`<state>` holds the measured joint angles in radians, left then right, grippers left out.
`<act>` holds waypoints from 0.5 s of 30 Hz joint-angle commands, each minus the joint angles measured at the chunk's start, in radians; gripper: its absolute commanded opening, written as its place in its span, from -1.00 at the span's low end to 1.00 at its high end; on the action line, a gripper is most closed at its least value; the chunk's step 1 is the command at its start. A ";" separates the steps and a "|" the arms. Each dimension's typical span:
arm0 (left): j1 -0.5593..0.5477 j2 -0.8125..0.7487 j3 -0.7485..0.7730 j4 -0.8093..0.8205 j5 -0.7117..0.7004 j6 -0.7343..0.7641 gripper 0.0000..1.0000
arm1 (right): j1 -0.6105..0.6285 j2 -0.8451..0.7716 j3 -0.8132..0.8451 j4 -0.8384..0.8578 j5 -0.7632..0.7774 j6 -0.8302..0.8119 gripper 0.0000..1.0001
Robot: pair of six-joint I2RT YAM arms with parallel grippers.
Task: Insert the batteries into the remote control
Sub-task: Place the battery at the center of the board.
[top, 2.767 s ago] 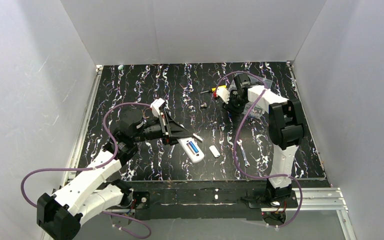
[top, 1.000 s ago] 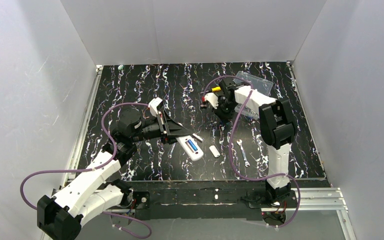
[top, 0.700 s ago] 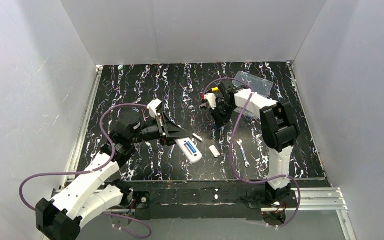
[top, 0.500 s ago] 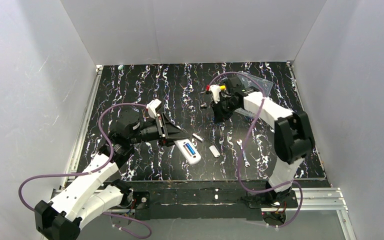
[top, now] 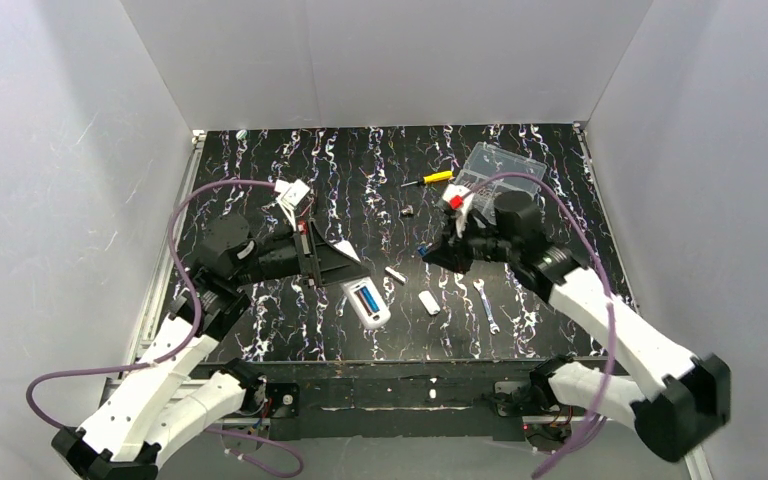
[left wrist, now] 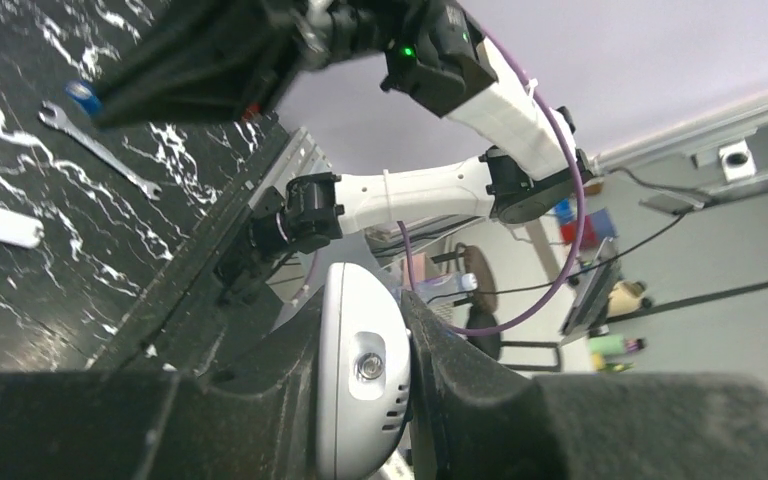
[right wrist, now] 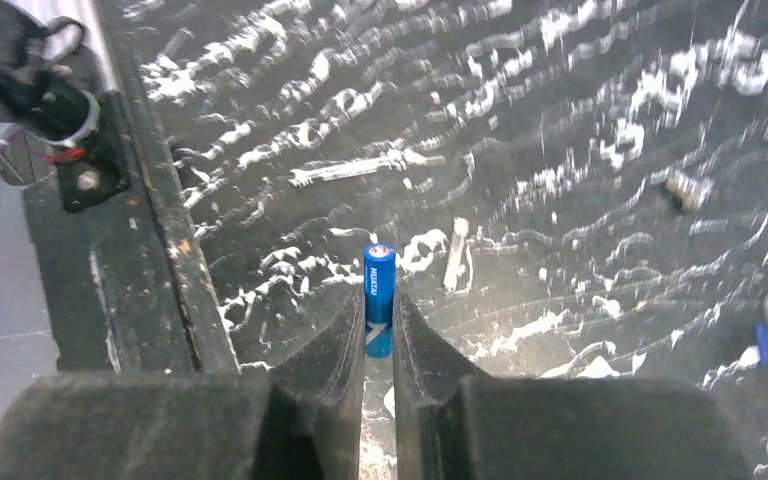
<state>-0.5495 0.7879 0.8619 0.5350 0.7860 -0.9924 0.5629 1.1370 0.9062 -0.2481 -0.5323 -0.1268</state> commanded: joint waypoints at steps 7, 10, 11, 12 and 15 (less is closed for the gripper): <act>0.002 -0.046 0.082 0.008 0.037 0.226 -1.00 | 0.049 -0.423 -0.170 0.342 -0.206 -0.015 -0.97; 0.002 -0.050 0.087 -0.019 0.026 0.236 -1.00 | 0.057 -0.480 -0.155 0.303 -0.286 -0.100 -0.97; 0.002 -0.048 0.088 -0.024 0.023 0.235 -1.00 | 0.059 -0.492 -0.146 0.283 -0.320 -0.139 -0.97; 0.002 -0.047 0.090 -0.028 0.021 0.232 -1.00 | 0.061 -0.508 -0.138 0.271 -0.354 -0.170 -0.97; 0.003 -0.046 0.086 -0.026 0.011 0.220 -1.00 | 0.063 -0.554 -0.129 0.253 -0.428 -0.250 -0.97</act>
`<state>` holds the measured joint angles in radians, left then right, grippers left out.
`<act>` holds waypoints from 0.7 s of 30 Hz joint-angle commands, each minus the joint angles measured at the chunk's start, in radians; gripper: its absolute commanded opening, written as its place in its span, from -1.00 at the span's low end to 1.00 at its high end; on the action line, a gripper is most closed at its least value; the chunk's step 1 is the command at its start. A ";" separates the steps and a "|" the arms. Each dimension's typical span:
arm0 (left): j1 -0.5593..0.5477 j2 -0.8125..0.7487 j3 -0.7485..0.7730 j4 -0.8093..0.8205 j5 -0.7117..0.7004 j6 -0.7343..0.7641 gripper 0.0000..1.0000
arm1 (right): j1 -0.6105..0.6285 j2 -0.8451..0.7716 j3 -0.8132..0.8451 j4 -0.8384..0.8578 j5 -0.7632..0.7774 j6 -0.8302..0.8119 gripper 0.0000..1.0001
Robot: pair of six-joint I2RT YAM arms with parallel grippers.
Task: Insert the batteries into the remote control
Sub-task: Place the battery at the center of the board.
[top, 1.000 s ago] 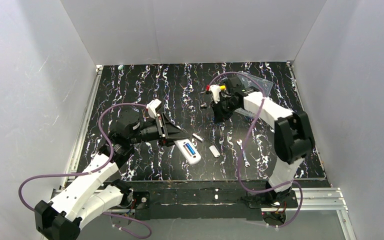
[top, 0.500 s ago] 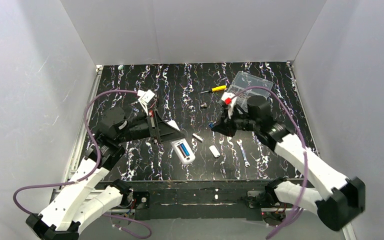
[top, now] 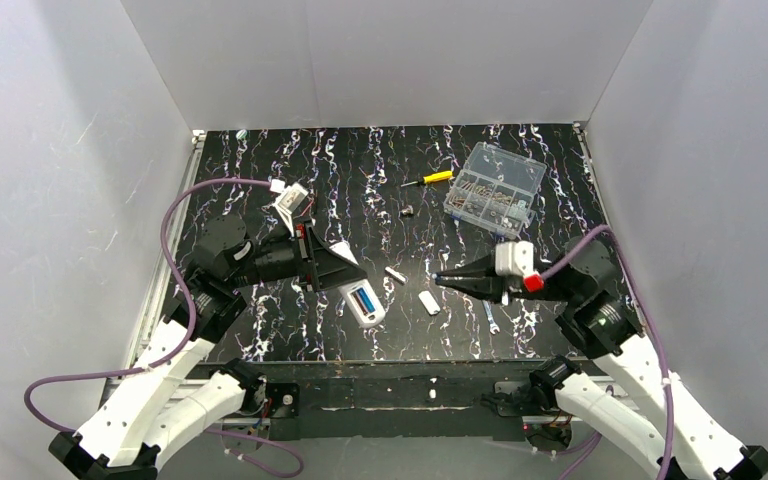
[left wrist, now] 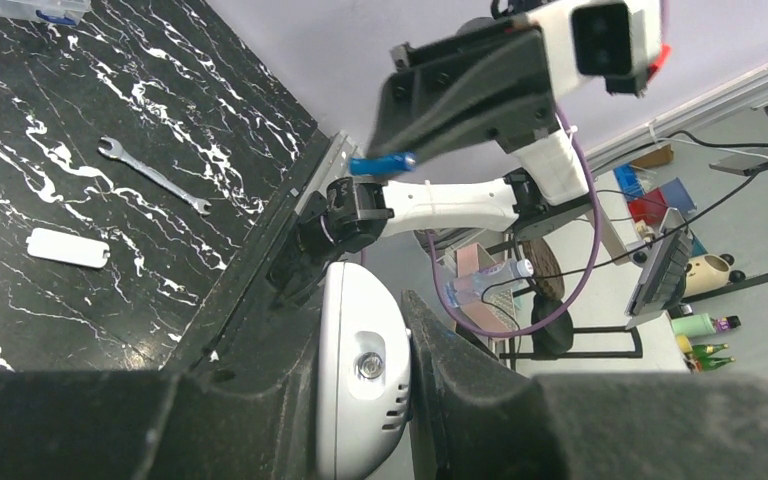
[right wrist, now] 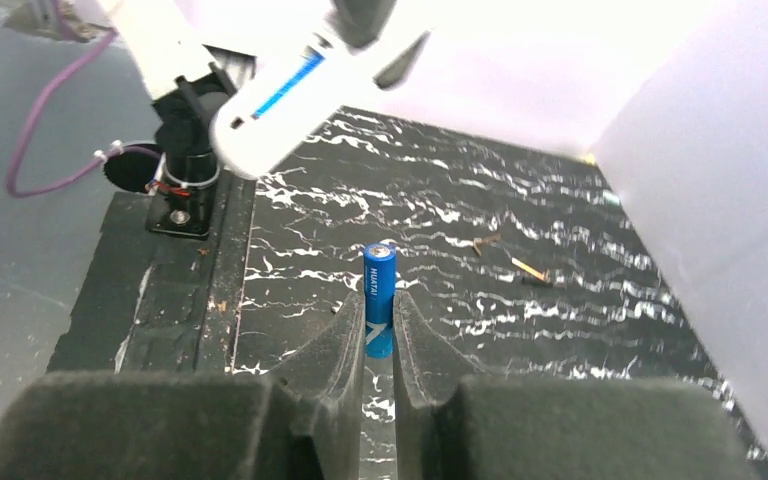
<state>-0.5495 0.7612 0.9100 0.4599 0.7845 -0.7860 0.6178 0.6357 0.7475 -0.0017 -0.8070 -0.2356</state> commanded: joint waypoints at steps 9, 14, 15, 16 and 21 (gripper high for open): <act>0.002 -0.021 0.022 0.136 0.006 -0.046 -1.00 | 0.008 -0.096 0.064 0.003 -0.231 -0.155 -0.97; 0.002 -0.008 0.014 0.282 0.021 -0.136 -1.00 | 0.010 -0.105 0.067 0.005 -0.219 -0.138 -0.97; 0.002 -0.003 0.012 0.328 0.026 -0.158 -1.00 | 0.010 -0.108 0.067 0.004 -0.214 -0.137 -0.97; 0.003 0.001 0.010 0.373 0.030 -0.181 -1.00 | 0.010 -0.110 0.066 0.003 -0.210 -0.136 -0.97; 0.003 0.031 0.005 0.586 0.034 -0.293 -1.00 | 0.010 -0.110 0.064 0.003 -0.197 -0.130 -0.97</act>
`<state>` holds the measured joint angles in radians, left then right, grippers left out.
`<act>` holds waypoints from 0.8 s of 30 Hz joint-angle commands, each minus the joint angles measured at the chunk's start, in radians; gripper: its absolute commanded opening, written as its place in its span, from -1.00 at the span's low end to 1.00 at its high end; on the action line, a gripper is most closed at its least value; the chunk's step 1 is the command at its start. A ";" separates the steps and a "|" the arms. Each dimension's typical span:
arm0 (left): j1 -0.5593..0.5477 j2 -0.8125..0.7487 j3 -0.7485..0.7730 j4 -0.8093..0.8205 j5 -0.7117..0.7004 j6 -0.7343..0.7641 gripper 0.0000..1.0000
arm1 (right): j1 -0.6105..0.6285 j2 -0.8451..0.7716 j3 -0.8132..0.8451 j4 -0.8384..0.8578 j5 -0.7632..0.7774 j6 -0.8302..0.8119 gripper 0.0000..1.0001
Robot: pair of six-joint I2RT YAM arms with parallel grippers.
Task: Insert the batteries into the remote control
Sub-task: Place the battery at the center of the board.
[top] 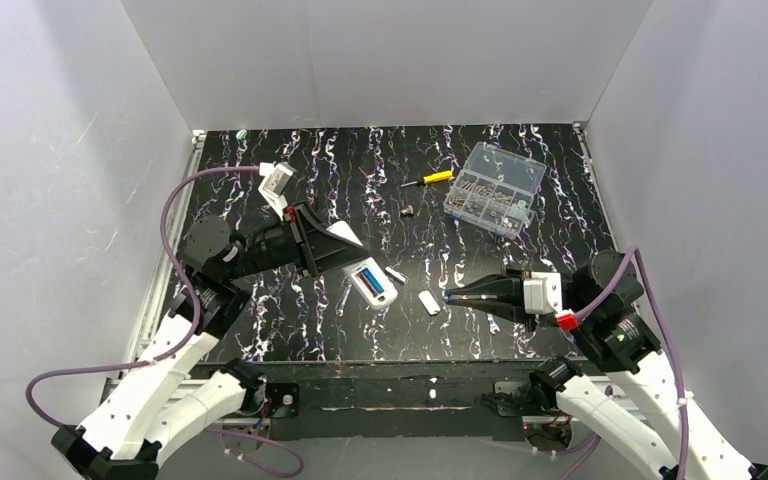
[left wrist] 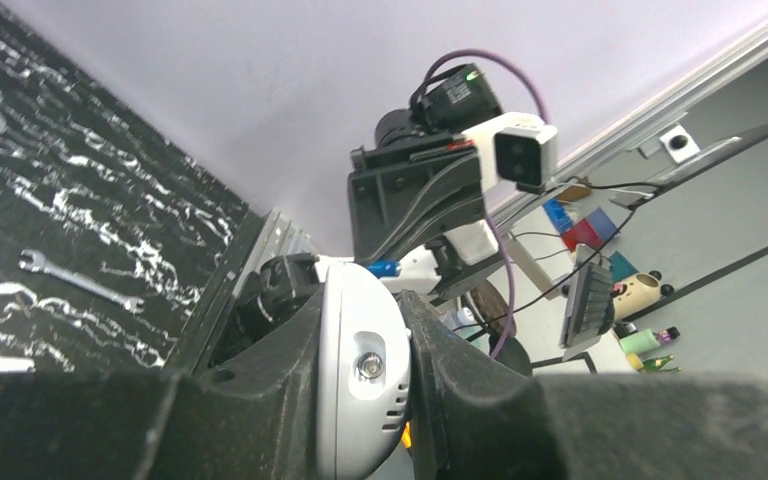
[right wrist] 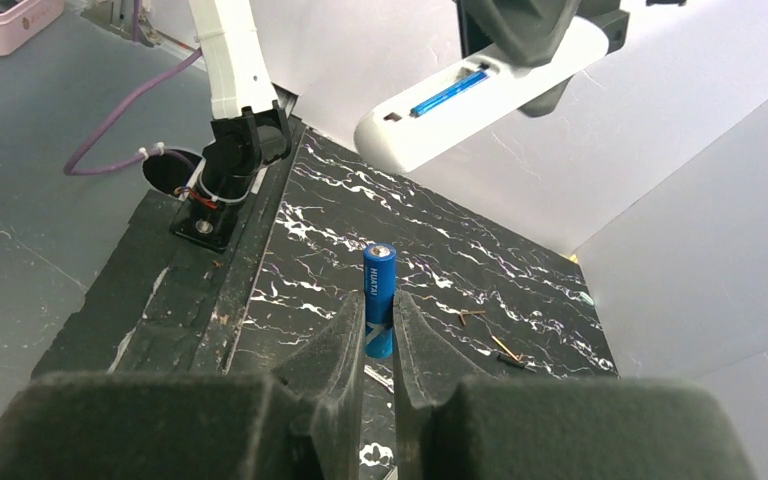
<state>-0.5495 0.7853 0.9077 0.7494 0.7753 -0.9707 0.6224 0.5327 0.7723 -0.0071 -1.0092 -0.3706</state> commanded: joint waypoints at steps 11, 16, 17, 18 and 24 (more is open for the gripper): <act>0.002 0.024 0.030 0.372 0.060 -0.157 -1.00 | 0.005 -0.001 0.041 0.017 0.009 0.012 -0.97; 0.002 0.021 0.029 0.362 0.059 -0.156 -1.00 | 0.005 0.000 0.036 0.037 0.008 0.028 -0.97; 0.002 0.020 0.029 0.359 0.058 -0.155 -1.00 | 0.005 -0.001 0.034 0.042 0.008 0.032 -0.97; 0.002 0.017 0.027 0.353 0.056 -0.153 -1.00 | 0.005 -0.003 0.032 0.050 0.009 0.038 -0.97; 0.002 0.004 0.013 0.330 0.045 -0.143 -1.00 | 0.005 -0.013 0.019 0.075 0.024 0.068 -0.97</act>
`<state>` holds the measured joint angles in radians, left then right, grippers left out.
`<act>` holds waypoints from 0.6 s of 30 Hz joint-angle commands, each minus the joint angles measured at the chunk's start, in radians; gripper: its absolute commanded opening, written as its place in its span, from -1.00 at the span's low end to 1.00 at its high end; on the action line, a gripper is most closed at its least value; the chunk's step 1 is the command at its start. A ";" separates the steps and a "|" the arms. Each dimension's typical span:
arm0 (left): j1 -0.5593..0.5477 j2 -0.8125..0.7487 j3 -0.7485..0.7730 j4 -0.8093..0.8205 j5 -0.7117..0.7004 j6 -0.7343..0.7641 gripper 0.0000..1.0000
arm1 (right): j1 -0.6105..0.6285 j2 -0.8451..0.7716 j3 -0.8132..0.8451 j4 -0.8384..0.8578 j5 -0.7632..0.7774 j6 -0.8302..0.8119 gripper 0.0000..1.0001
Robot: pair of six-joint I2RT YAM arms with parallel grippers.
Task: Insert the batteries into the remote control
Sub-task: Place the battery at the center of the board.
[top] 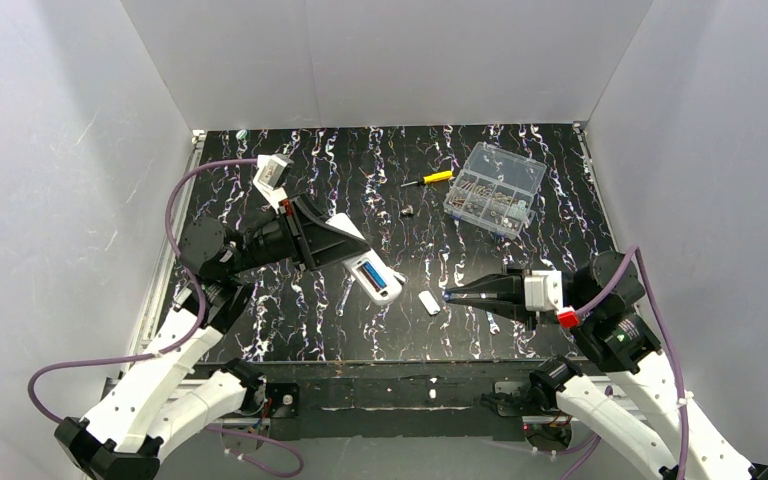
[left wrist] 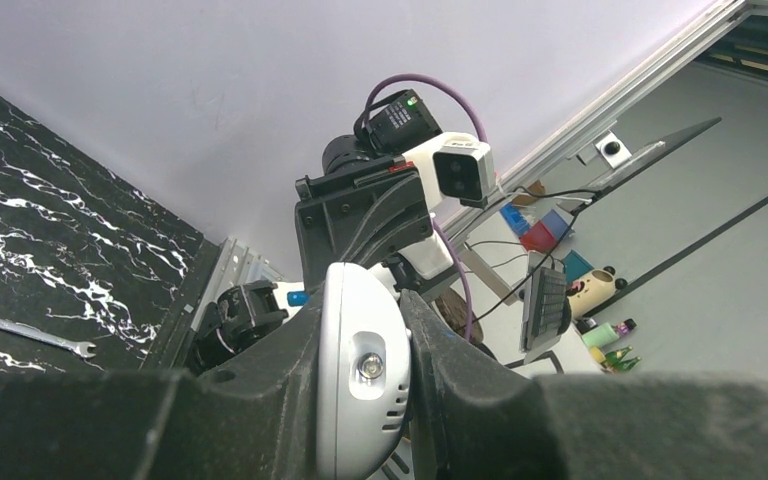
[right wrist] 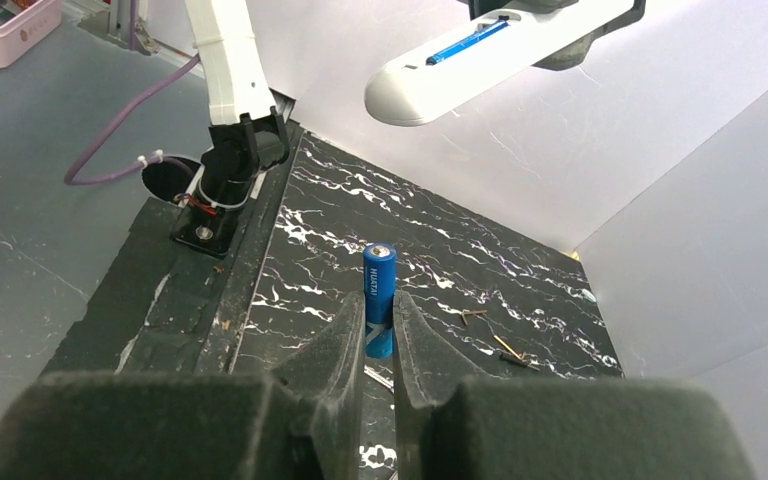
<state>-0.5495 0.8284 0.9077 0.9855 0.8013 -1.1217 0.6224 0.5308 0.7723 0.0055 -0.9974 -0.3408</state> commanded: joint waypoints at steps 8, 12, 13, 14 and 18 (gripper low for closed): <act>0.002 -0.083 -0.010 -0.045 -0.037 0.052 -1.00 | 0.005 0.024 -0.002 0.204 0.317 0.431 -0.97; 0.002 -0.116 -0.009 -0.164 -0.084 0.091 -1.00 | 0.005 0.048 0.004 0.140 0.552 0.599 -0.97; 0.002 -0.122 -0.010 -0.186 -0.093 0.102 -1.00 | 0.005 0.059 0.010 0.099 0.630 0.653 -0.97; 0.001 -0.127 -0.010 -0.203 -0.100 0.106 -1.00 | 0.005 0.074 0.026 0.046 0.702 0.702 -0.97; 0.003 -0.136 -0.015 -0.226 -0.112 0.111 -1.00 | 0.005 0.211 0.140 -0.299 0.980 0.877 -0.97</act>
<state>-0.5495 0.7227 0.8898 0.7265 0.7036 -1.0397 0.6243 0.6285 0.7967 0.0055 -0.3794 0.2886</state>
